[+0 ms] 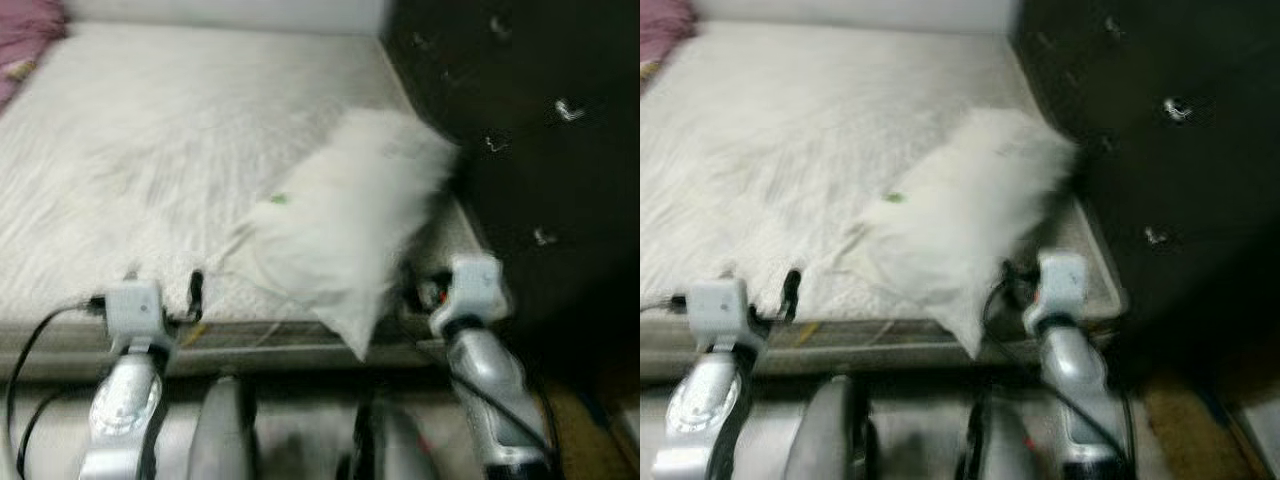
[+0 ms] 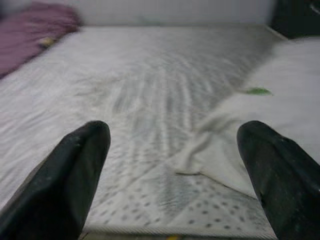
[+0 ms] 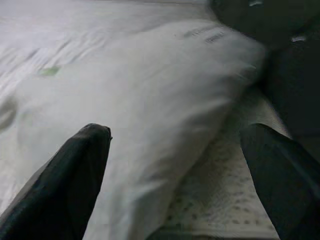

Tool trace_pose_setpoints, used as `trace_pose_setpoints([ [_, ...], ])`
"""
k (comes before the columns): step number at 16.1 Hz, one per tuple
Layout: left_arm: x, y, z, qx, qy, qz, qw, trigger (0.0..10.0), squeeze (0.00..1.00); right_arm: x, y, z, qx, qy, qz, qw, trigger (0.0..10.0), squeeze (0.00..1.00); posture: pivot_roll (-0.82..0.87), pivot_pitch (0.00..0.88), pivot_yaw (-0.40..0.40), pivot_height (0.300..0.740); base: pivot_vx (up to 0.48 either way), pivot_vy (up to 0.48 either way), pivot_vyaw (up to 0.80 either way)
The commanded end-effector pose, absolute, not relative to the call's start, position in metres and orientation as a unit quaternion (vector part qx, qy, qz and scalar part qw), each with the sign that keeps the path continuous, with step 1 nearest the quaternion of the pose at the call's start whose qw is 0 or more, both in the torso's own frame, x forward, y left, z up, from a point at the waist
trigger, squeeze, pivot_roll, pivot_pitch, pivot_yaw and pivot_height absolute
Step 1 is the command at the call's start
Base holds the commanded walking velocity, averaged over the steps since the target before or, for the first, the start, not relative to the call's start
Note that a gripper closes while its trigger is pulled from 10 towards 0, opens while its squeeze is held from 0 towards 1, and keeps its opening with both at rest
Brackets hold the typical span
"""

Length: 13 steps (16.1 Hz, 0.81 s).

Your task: Clean up the room

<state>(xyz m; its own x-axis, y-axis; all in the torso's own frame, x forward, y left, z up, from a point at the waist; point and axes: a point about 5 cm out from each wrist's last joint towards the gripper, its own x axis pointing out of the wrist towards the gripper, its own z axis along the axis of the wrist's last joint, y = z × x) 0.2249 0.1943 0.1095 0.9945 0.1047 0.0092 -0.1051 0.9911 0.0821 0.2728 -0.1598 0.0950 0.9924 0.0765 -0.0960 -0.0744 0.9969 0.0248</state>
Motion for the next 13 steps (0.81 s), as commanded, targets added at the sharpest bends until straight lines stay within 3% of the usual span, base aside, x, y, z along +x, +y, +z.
trace_pose_setpoints([
  [1,0.2171,0.1969,0.0950,0.040,0.035,0.060,0.997,10.0,0.00,0.2727,-0.1579,0.0968,0.011,0.046,0.041,0.998,10.0,0.00,0.04,0.152,-0.063,0.634,0.000,0.000,0.00],
  [7,0.2133,0.1972,0.0975,0.026,0.031,0.059,0.997,10.0,0.00,0.2728,-0.1578,0.0968,0.010,0.050,0.041,0.998,10.0,0.00,0.04,0.162,-0.073,0.634,0.000,0.000,0.00],
  [13,0.2130,0.1955,0.0965,0.020,0.032,0.052,0.998,10.0,0.00,0.2722,-0.1579,0.0978,0.012,0.046,0.039,0.998,10.0,0.00,0.04,0.154,-0.076,0.634,0.334,0.000,0.00],
])
